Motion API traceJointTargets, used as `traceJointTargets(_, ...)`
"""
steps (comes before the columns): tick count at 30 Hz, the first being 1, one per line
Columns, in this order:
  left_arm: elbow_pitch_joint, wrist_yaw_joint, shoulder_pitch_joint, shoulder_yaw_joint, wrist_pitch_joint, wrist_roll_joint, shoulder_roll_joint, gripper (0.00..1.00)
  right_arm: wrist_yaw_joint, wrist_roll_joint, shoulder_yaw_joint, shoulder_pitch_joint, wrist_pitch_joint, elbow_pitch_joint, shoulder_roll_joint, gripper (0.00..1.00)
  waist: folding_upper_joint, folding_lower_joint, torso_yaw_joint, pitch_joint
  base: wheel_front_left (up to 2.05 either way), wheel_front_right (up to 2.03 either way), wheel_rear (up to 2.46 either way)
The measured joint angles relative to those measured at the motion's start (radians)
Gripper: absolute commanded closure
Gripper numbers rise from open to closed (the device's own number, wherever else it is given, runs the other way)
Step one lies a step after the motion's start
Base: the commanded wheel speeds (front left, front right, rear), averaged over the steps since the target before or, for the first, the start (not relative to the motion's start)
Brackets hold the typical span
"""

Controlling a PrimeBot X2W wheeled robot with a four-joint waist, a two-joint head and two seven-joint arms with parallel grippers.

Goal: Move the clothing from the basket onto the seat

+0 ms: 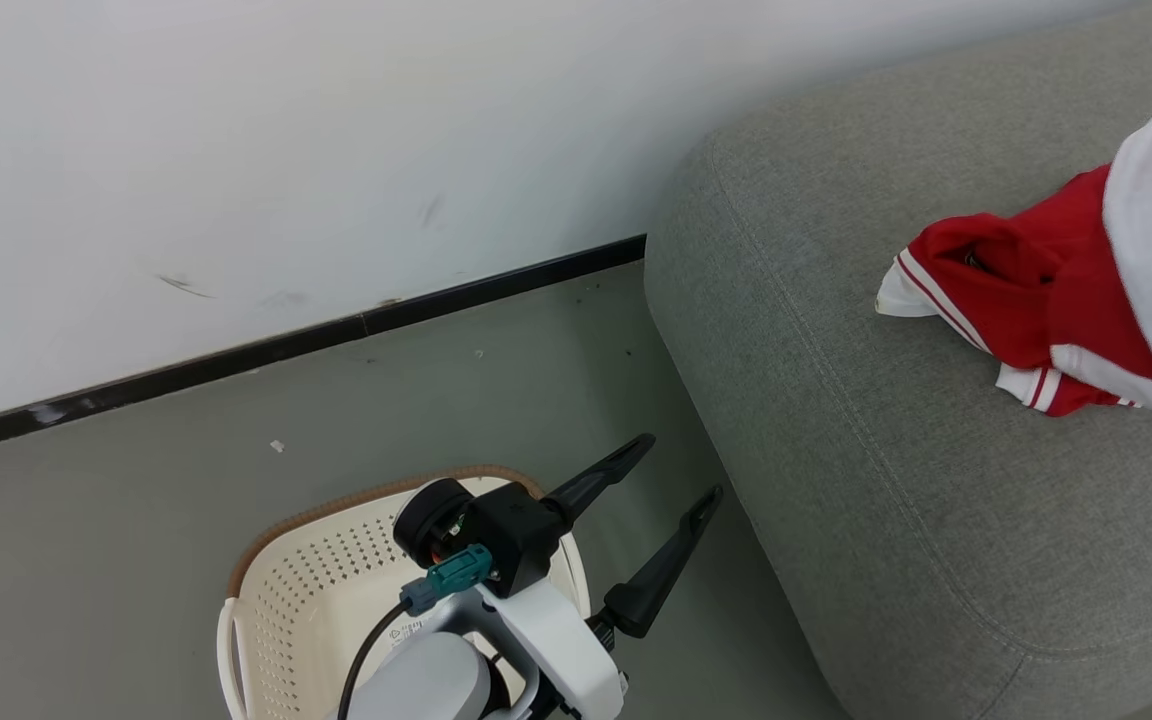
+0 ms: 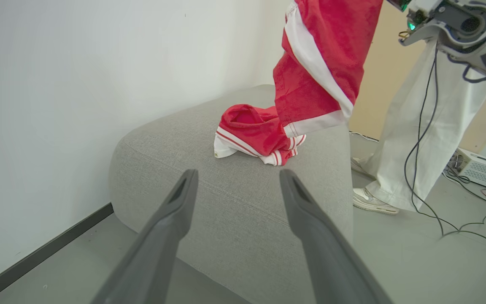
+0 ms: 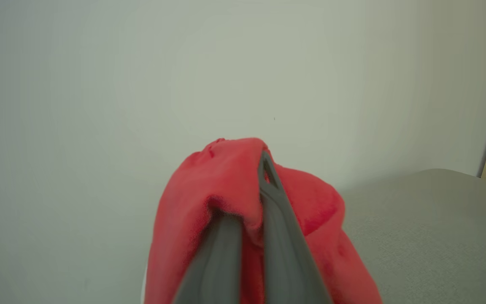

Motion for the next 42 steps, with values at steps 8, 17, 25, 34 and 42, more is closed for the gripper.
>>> traceJointTargets(8,-0.032,0.015,-0.024,0.0,0.002,0.034,0.025,0.0,0.0,-0.013,-0.045,-0.093,0.016,0.123,-0.068,1.0,0.0,0.0,-0.001,0.056,0.0,0.0,0.0)
traceJointTargets(17,-0.072,0.022,-0.06,-0.004,0.02,0.071,0.033,0.0,0.0,-0.063,-0.052,-0.127,0.003,0.275,-0.091,1.0,0.0,0.0,0.015,0.115,0.0,0.0,0.0)
traceJointTargets(25,-0.095,0.033,-0.063,-0.008,0.041,0.09,0.057,0.0,0.0,-0.08,-0.073,-0.146,-0.048,0.407,-0.049,1.0,0.0,0.0,0.045,0.161,0.0,0.0,0.0)
traceJointTargets(34,-0.114,0.032,-0.085,-0.018,0.053,0.094,0.057,0.0,0.0,-0.114,-0.045,-0.167,-0.086,0.492,-0.026,1.0,0.0,0.0,0.076,0.201,0.0,0.0,0.0)
traceJointTargets(42,-0.121,0.031,-0.1,-0.026,0.054,0.098,0.056,0.0,0.0,-0.124,-0.034,-0.168,-0.111,0.558,-0.011,1.0,0.0,0.0,0.1,0.233,0.0,0.0,0.0)
